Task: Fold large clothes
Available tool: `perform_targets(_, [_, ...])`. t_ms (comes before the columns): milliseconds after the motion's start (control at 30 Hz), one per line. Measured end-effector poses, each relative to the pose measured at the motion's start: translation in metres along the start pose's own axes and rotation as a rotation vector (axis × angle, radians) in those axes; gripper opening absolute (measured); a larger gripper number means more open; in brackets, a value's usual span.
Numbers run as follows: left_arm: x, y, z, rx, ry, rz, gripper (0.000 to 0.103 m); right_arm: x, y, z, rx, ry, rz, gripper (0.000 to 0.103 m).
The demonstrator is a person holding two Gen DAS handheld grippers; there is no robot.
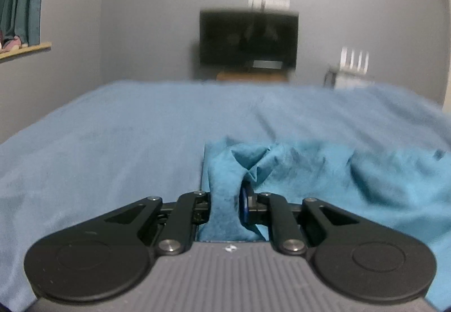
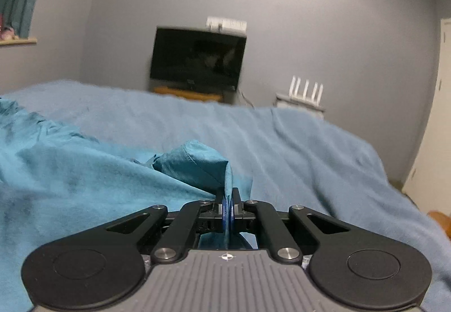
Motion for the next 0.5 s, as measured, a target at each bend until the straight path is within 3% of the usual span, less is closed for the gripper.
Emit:
perform_targets(133, [-0.023,0.0,0.021,0.041,-0.087,0.091,0.022,-0.029,-0.012,0.028,-0.002,-0.112,-0.046,0.01])
perform_targets(200, [-0.024,-0.003,0.023,0.058,-0.091,0.093,0.029,-0.041,-0.012,0.039,-0.012,-0.169,-0.036,0.029])
perform_targets(267, [-0.019,-0.01,0.02,0.1,-0.089,0.072,0.053,-0.04,-0.003,0.04,-0.007,-0.193,0.041,0.045])
perform_targets(333, [-0.007,-0.017,0.01,0.135,-0.047,0.022,0.065,-0.032,0.003,0.04,0.001,-0.194,0.113,0.052])
perform_targets(500, [0.032,-0.021,-0.024,0.038,0.126,-0.183,0.068,0.005,0.01,0.014,0.064,-0.055,0.241,0.057])
Point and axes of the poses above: each gripper's, at about its wrist camera, not at the fingertips, and z roughly the way its jaws point, y to its right, x to its top, the point moved 9 cm from there along z, roughly the way its jaws point, and after that the axes turned 14 degrees about -x, right-handed, at the moved point
